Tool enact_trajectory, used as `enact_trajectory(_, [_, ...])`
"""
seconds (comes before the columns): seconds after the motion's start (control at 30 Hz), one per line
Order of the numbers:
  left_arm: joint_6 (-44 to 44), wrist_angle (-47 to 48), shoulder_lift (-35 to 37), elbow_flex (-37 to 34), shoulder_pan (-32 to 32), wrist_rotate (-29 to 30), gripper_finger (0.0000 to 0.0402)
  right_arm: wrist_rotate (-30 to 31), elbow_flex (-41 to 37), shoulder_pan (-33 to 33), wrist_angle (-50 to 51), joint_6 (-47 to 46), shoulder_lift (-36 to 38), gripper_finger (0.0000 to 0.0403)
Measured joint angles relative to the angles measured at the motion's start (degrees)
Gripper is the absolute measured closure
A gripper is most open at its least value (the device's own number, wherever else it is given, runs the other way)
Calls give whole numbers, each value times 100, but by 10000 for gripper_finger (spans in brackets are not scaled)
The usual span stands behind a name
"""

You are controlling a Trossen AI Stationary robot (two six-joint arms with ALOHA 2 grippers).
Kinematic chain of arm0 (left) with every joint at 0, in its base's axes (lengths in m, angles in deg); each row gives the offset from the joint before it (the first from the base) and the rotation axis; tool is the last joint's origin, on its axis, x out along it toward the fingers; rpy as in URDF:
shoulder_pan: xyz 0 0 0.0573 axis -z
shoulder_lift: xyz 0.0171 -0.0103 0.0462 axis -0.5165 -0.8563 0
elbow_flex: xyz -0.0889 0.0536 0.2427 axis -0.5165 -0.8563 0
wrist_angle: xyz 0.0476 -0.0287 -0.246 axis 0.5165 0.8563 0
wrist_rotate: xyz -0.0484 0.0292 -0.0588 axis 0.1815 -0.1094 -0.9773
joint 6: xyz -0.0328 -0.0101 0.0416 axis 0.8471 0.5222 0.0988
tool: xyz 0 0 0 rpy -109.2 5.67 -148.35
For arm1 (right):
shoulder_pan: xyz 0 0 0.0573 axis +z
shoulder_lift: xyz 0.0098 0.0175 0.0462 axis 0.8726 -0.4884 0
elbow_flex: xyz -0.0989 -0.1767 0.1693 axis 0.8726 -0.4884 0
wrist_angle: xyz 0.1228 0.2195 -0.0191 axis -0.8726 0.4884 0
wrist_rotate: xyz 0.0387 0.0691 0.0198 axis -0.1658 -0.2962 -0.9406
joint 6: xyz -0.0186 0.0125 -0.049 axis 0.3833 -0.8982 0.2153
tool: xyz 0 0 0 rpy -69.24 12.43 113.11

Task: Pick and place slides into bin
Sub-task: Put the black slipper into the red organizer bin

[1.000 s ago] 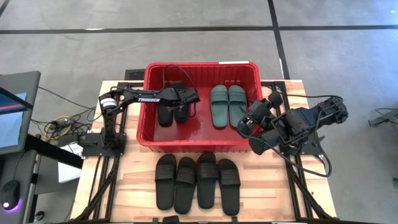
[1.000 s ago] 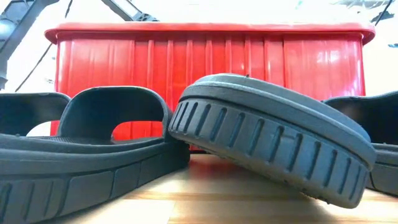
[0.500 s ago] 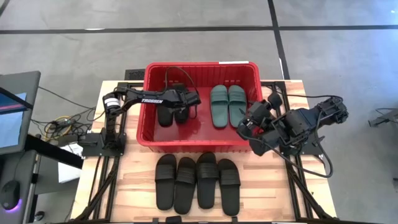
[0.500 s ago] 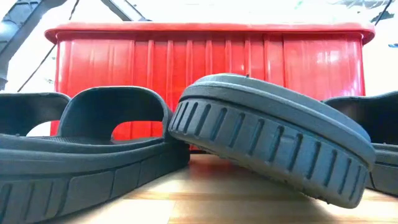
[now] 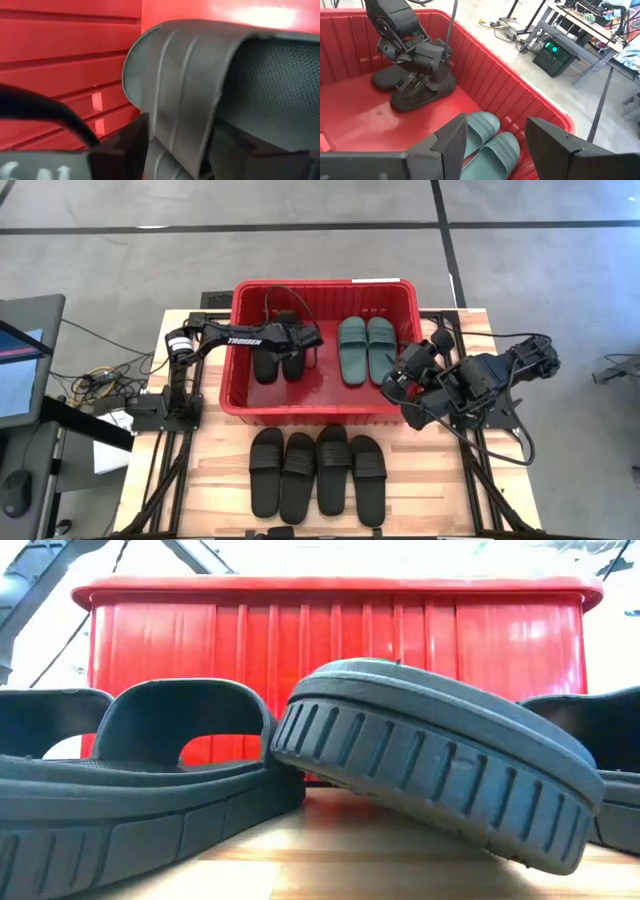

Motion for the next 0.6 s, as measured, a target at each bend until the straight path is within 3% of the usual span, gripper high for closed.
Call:
enact_trajectory(0.27, [-105, -130, 0, 0, 1, 239, 200, 0, 0, 0, 37, -2, 0, 217])
enact_trajectory(0.6, [-447, -314, 0, 2, 8, 656, 195, 0, 0, 0, 34, -4, 0, 217])
